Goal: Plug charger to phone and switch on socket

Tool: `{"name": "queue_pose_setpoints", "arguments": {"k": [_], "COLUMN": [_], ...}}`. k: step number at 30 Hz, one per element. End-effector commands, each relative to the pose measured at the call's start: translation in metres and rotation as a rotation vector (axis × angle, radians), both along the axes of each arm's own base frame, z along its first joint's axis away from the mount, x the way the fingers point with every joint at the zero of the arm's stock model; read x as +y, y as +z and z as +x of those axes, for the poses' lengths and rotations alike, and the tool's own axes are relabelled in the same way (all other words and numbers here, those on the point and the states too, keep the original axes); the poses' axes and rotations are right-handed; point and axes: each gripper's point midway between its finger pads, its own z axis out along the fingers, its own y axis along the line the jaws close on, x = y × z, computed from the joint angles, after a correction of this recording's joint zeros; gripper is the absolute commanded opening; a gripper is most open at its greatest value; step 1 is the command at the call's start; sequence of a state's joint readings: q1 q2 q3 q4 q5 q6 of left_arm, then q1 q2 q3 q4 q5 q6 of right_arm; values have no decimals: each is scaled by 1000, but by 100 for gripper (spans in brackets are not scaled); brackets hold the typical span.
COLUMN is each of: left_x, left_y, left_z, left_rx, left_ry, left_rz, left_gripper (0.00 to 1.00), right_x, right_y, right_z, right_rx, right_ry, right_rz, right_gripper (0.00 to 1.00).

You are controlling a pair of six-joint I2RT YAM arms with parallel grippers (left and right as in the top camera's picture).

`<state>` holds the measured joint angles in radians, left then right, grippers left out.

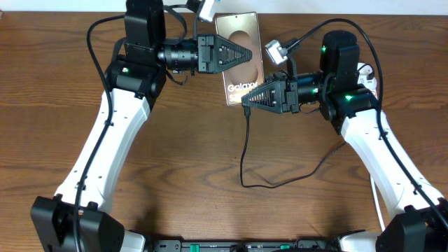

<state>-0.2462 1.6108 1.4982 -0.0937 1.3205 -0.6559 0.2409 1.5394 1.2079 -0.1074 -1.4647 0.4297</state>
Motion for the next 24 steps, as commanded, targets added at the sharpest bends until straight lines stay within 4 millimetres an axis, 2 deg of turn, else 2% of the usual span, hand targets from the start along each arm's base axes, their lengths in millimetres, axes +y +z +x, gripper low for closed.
{"name": "queue_pose_setpoints", "arguments": {"k": [1, 5, 9, 12, 17, 24], "left_x": [-1, 0, 0, 0, 0, 1], "left_y": [12, 14, 14, 14, 12, 12], "left_z": [-15, -14, -14, -11, -6, -2], "left_rx": [-22, -40, -43, -43, -45, -47], "left_ry": [-73, -72, -71, -54, -26, -4], "left_rz": [-27, -31, -31, -27, -20, -14], "left_gripper": [7, 8, 7, 7, 7, 8], "right_x": [-1, -1, -3, -5, -5, -6], "right_y": [8, 9, 14, 17, 14, -1], "right_z": [6, 3, -6, -15, -16, -26], "right_rx": [-41, -44, -66, -88, -105, -115], "right_ry": [-40, -21, 36, 86, 87, 89], "right_rz": [-8, 2, 32, 59, 62, 62], "right_gripper": [36, 53, 60, 70, 71, 69]}}
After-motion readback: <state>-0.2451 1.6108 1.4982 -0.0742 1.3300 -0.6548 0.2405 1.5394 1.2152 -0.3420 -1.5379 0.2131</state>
